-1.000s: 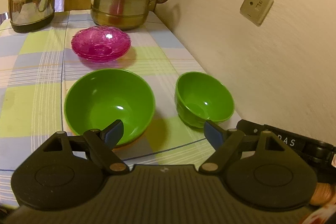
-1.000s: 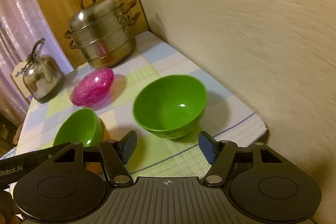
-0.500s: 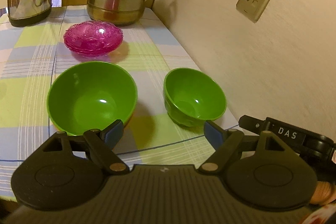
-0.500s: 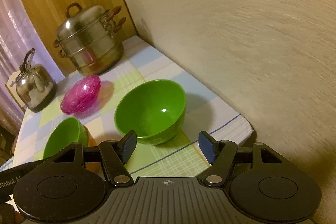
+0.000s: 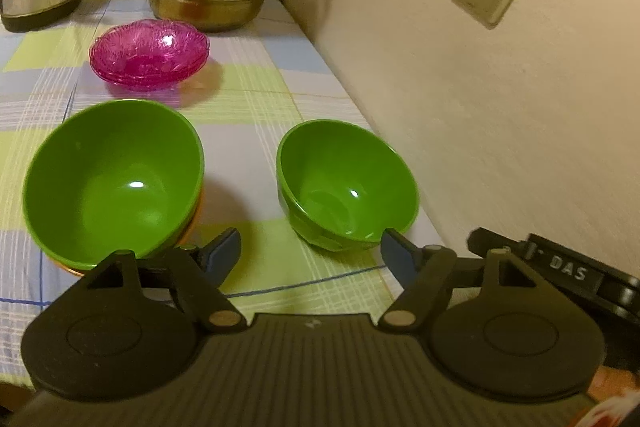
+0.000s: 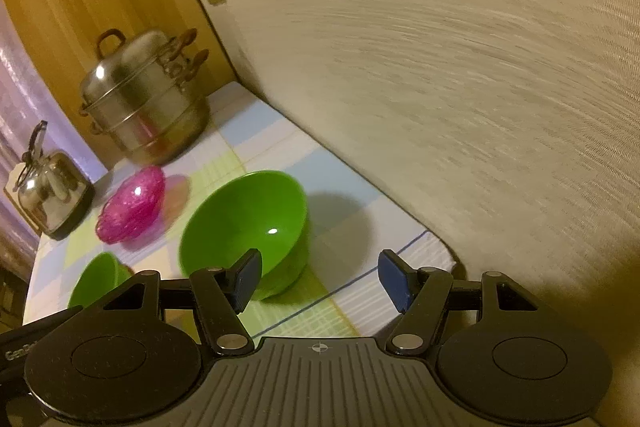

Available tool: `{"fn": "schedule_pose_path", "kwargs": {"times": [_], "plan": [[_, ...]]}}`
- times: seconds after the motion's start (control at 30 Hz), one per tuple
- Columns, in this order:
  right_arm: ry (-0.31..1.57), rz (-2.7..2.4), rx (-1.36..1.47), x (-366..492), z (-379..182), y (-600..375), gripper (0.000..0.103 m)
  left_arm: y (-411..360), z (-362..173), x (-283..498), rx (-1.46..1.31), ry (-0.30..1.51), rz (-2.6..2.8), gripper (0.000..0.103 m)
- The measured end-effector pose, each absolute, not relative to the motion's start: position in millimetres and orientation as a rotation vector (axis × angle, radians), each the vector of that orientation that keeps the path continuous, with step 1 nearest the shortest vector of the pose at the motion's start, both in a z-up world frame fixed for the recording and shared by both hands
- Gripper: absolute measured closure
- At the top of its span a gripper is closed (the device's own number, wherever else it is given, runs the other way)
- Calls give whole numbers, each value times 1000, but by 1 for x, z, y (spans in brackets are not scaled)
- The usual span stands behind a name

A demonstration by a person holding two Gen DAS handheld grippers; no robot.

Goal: Organize plates and bowls
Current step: 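Move both tools toward the small green bowl by the wall, then close both tools on the rim of the small green bowl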

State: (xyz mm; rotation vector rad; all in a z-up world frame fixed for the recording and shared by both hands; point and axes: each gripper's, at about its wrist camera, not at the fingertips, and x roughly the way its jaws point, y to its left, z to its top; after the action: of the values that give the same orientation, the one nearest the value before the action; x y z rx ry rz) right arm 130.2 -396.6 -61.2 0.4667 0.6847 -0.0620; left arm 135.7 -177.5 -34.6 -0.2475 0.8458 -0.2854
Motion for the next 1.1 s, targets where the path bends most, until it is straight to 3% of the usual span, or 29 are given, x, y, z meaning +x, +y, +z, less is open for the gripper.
{"fn": "schedule_pose_path", "kwargs": {"times": [0.37,0.53,0.97,1.1], "plan": [[711,-29,486,157,-77,-412,41,-201,-56,166,-262,854,-221,46],[731,-21,465,172,-83,-414,55,-207,-68,180,-265,866,-184,52],[767,57,381,215,-93,-405,69,-208,-89,196,-317,872,-131,74],[792,70,354,230,-100,-400,78,-210,-95,199,-327,868,-118,79]]}}
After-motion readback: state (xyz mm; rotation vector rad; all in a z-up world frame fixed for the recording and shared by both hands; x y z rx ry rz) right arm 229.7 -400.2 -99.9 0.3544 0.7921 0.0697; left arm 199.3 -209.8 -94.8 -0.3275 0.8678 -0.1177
